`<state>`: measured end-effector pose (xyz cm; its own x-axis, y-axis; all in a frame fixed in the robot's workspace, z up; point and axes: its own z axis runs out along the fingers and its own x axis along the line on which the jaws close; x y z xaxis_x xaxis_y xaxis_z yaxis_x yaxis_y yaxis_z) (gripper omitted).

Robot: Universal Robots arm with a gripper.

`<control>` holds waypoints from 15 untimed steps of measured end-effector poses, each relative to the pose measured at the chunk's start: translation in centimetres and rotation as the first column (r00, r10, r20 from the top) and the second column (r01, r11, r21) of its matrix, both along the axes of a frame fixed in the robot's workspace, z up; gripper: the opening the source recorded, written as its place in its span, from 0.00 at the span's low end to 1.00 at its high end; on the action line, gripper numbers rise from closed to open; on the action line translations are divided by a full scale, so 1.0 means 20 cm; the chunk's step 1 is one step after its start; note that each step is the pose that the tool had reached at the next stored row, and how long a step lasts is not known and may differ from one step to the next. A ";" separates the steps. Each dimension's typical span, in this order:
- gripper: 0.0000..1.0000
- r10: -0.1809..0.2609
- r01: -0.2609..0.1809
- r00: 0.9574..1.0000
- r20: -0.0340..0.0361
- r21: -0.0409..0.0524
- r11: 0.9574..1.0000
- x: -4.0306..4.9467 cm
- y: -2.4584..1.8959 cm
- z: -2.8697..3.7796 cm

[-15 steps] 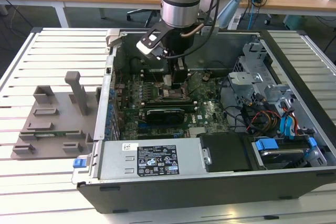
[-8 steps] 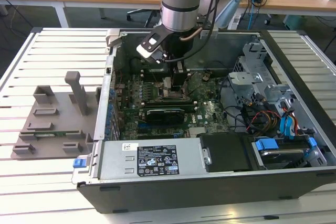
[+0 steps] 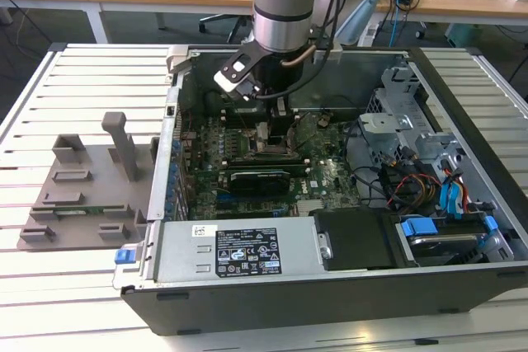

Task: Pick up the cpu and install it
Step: 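Place the cpu into insertion slot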

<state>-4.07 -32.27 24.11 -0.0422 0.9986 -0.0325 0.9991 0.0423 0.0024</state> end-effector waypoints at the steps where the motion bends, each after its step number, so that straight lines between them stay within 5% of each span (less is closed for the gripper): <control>1: 0.55 -0.001 0.001 1.000 0.000 0.000 1.000 0.000 0.012 -0.003; 15: 0.55 -0.009 0.009 1.000 0.000 -0.001 1.000 0.000 0.024 -0.047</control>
<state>-4.06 -31.79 23.16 -0.0334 0.9989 -0.0330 0.9994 0.0335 0.0025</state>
